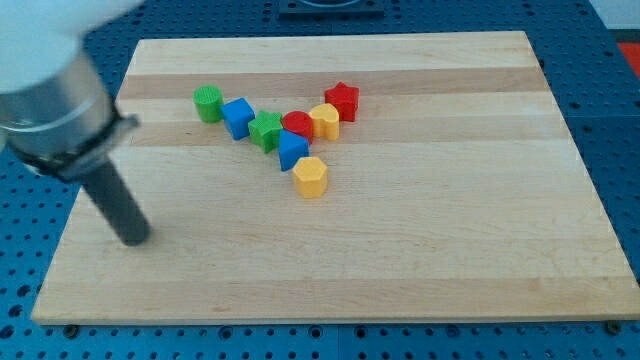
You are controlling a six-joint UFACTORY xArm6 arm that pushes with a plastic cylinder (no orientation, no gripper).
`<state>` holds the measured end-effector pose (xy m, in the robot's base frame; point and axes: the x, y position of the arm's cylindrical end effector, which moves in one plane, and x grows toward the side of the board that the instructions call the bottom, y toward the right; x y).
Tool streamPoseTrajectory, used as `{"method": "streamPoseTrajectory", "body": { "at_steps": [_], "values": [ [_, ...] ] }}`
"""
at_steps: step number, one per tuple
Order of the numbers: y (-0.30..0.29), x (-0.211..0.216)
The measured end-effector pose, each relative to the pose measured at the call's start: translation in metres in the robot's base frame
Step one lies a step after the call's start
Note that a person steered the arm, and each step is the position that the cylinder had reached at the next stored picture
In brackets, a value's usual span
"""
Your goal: Push the blue cube in between the stars
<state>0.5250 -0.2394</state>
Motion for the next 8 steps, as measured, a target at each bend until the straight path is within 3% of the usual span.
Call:
{"method": "streamPoseTrajectory", "body": {
  "at_steps": [3, 4, 7, 8],
  "values": [
    [-0.011, -0.130],
    [0.019, -0.160],
    [0.083, -0.165],
    [0.131, -0.189]
  ]
}}
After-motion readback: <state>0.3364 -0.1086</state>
